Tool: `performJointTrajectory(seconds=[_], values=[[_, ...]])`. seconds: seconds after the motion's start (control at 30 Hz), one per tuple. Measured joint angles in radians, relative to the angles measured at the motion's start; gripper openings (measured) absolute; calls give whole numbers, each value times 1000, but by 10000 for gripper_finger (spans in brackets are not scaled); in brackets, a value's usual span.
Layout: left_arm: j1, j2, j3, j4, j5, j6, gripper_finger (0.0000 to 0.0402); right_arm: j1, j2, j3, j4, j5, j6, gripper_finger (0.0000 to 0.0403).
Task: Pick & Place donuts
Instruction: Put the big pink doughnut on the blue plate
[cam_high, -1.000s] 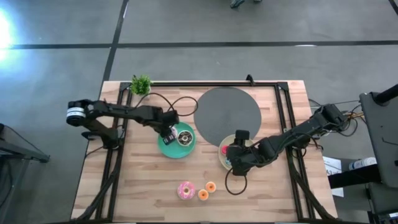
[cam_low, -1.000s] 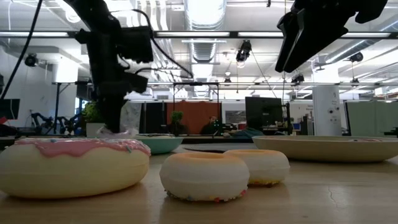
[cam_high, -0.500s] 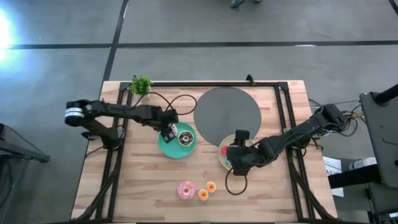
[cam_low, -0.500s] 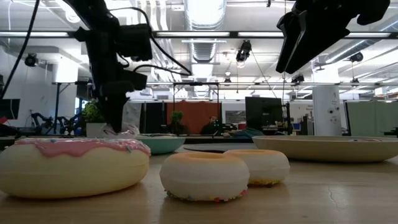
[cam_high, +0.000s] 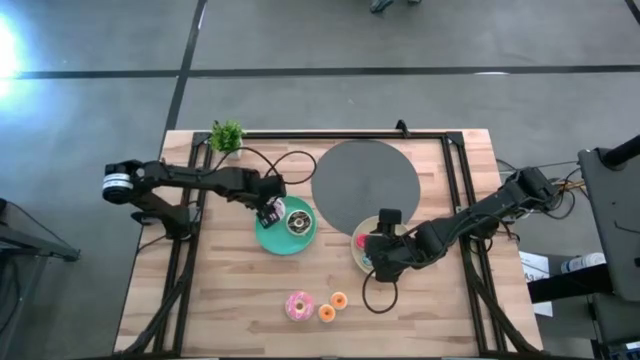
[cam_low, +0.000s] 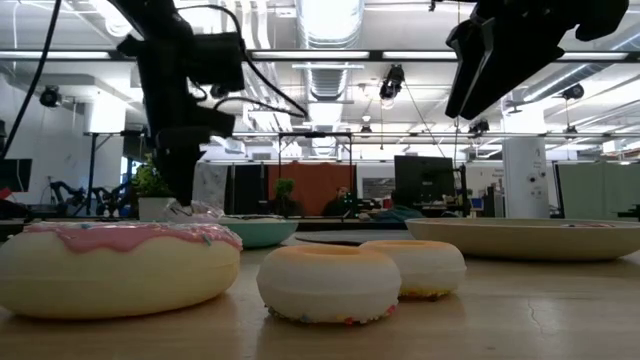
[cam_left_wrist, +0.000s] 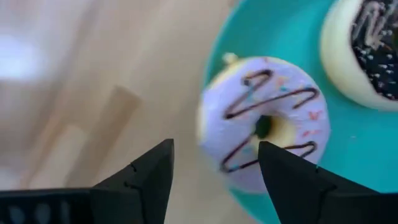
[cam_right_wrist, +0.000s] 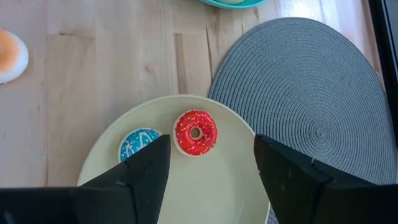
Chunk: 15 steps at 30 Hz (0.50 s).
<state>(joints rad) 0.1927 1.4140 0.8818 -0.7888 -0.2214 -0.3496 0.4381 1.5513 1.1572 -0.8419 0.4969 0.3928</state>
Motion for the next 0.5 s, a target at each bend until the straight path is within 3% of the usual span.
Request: performJointTrajectory(seconds=[0.13,0.23,0.33,0.5], values=[[-6,-91,62,-12,-32,-7,208,0,0,0,-7,0,0,224],[-62,-161,102,31,61,-21,208,0,0,0,-23,0,0,224],[-208,-198,93,146,206,-71,208,0,0,0,-33,0,-1,224],[-490,-111,58,293,193,-241,199,0,0,0,-45,-1,-6,224]])
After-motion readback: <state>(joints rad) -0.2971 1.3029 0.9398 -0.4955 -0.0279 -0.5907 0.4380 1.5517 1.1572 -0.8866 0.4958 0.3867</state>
